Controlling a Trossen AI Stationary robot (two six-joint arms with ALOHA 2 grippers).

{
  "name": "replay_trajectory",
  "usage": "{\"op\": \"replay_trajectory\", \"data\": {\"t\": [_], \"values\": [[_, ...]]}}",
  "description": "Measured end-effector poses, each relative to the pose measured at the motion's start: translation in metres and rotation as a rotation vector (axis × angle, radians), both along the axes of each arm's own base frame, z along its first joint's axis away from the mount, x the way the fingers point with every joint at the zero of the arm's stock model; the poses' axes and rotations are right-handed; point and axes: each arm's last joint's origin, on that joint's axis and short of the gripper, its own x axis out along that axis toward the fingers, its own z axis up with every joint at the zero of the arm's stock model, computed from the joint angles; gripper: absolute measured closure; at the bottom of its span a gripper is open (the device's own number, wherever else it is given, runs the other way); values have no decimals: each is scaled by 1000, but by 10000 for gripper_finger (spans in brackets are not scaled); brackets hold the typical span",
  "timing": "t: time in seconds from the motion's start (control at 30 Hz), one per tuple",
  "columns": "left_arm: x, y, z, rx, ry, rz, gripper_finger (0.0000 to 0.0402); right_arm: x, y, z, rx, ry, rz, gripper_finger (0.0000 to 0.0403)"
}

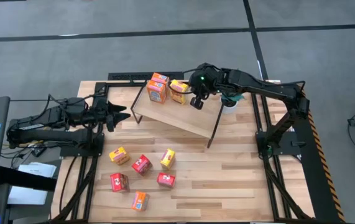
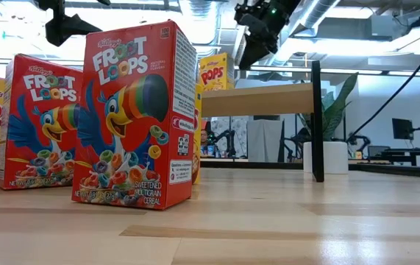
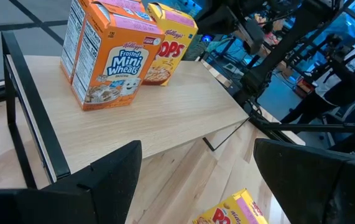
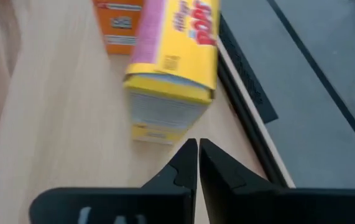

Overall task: Stack cereal on shelf
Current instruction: Put the bottom yellow cereal box on the shelf, then put the right yellow cereal box aligned with the other yellow cereal box on the shelf

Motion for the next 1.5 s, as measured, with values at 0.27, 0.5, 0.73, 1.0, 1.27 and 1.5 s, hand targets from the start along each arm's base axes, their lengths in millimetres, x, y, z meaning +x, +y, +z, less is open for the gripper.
{"op": "replay_trajectory", "data": {"t": [0.27, 0.5, 0.73, 1.0, 1.27, 1.5], "values": [[0, 0, 0, 0, 0, 0, 101, 9, 13, -1, 8, -21, 63, 384], [0, 0, -1, -1, 12, 3, 101, 10, 5, 2, -10, -72, 42, 371], [0, 0, -2, -6, 16, 6, 101, 8, -1, 2, -10, -70, 24, 372], [-1, 0, -2, -1, 18, 9, 101, 8, -1, 2, -8, -66, 21, 382], [-1, 0, -2, -1, 24, 9, 101, 0, 2, 9, -18, 12, -9, 362], [0, 0, -2, -10, 21, -6, 101, -4, 20, 22, 71, 37, 49, 370]]}}
